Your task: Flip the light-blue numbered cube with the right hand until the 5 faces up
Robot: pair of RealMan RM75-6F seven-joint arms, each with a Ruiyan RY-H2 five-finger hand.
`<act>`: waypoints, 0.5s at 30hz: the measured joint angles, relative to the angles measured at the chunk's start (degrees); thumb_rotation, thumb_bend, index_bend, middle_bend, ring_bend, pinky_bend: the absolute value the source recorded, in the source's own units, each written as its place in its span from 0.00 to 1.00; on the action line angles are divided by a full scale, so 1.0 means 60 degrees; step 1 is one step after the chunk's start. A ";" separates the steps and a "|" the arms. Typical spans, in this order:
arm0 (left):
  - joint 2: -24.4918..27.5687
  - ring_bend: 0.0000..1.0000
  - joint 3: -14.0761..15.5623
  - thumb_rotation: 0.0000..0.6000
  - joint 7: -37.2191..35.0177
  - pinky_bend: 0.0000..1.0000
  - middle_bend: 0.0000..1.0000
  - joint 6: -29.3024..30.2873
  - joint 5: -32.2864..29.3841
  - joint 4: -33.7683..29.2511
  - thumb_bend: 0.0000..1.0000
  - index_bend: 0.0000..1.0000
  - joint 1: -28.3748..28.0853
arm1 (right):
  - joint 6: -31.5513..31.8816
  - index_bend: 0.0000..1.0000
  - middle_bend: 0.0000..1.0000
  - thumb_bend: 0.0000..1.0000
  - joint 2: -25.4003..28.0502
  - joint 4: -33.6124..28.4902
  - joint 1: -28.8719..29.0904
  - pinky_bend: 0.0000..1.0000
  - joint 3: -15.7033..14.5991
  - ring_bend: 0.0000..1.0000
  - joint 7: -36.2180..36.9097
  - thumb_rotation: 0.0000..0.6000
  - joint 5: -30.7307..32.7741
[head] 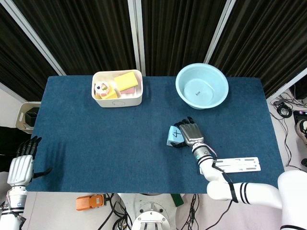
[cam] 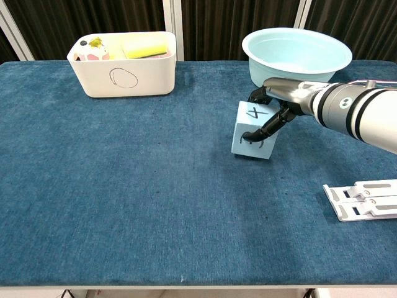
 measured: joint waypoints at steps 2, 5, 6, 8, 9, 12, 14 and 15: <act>-0.0006 0.00 0.0006 1.00 0.0007 0.00 0.00 -0.0012 0.0008 -0.0006 0.01 0.01 -0.0001 | -0.0062 0.54 0.35 0.50 0.0017 0.0104 -0.0211 0.08 0.0035 0.21 0.0774 0.77 -0.0563; -0.0014 0.00 0.0002 1.00 0.0042 0.00 0.00 -0.0031 0.0018 -0.0039 0.01 0.01 -0.0019 | -0.0130 0.53 0.35 0.50 0.0006 0.0379 -0.0581 0.07 0.0077 0.21 0.2327 0.77 -0.1644; -0.0015 0.00 -0.0002 1.00 0.0059 0.00 0.00 -0.0033 0.0025 -0.0056 0.01 0.01 -0.0027 | -0.0143 0.53 0.35 0.50 -0.0018 0.0540 -0.0725 0.07 0.0083 0.21 0.3026 0.77 -0.2110; -0.0009 0.00 -0.0009 1.00 0.0105 0.00 0.00 -0.0037 0.0044 -0.0108 0.01 0.01 -0.0047 | -0.0153 0.52 0.35 0.50 -0.0077 0.0851 -0.0926 0.06 0.0069 0.21 0.4145 0.77 -0.2829; -0.0003 0.00 -0.0012 1.00 0.0129 0.00 0.00 -0.0039 0.0051 -0.0131 0.01 0.01 -0.0054 | -0.0147 0.52 0.35 0.50 -0.0133 0.1104 -0.1050 0.05 0.0047 0.21 0.4926 0.77 -0.3320; 0.0028 0.00 -0.0020 1.00 0.0215 0.00 0.00 -0.0053 0.0053 -0.0221 0.01 0.01 -0.0074 | -0.0055 0.50 0.35 0.50 -0.0365 0.1950 -0.1324 0.04 -0.0062 0.20 0.6923 0.77 -0.4552; 0.0053 0.00 -0.0024 1.00 0.0276 0.00 0.00 -0.0060 0.0054 -0.0289 0.01 0.01 -0.0085 | 0.0059 0.49 0.35 0.48 -0.0581 0.2632 -0.1465 0.03 -0.0153 0.19 0.8099 0.77 -0.5242; 0.0064 0.00 -0.0025 1.00 0.0303 0.00 0.00 -0.0061 0.0054 -0.0321 0.01 0.01 -0.0088 | 0.0151 0.49 0.35 0.47 -0.0759 0.3165 -0.1547 0.03 -0.0219 0.18 0.8848 0.77 -0.5663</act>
